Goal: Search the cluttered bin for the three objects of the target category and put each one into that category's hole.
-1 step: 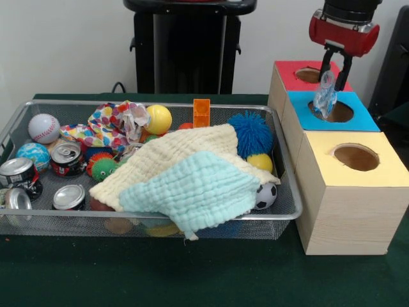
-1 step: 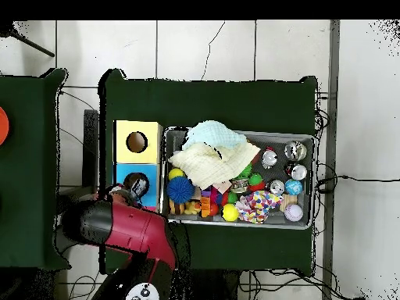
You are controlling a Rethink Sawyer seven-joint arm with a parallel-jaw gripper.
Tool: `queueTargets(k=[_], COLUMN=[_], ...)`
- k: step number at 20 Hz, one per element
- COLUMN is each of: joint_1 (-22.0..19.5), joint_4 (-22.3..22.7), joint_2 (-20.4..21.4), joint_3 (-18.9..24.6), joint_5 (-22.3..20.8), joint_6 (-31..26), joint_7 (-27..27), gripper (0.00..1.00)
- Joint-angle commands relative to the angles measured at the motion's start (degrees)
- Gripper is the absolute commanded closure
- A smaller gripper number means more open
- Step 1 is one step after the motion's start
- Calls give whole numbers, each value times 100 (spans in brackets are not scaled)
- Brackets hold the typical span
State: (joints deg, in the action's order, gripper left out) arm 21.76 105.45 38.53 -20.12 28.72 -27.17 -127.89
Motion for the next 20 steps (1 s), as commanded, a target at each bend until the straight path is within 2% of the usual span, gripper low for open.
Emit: queueTargets(k=[1, 6, 8, 10, 14, 18, 20], joint_1=[-68, 23, 259, 239, 156, 37, -135], joint_4=[390, 301, 66, 125, -67, -541, -669], joint_2=[-299, -348, -509, -443, -308, -153, -68], joint_3=[329, 181, -171, -7, -167, -697, -682], joint_5=[447, 436, 336, 535, 332, -162, -237], joint_6=[117, 16, -244, -268, -719, -1442, -1391], joint_7=[-1732, -1732, -1963, -2074, -1776, -1361, -1037], gripper=[0, 0, 0, 0, 0, 0, 0])
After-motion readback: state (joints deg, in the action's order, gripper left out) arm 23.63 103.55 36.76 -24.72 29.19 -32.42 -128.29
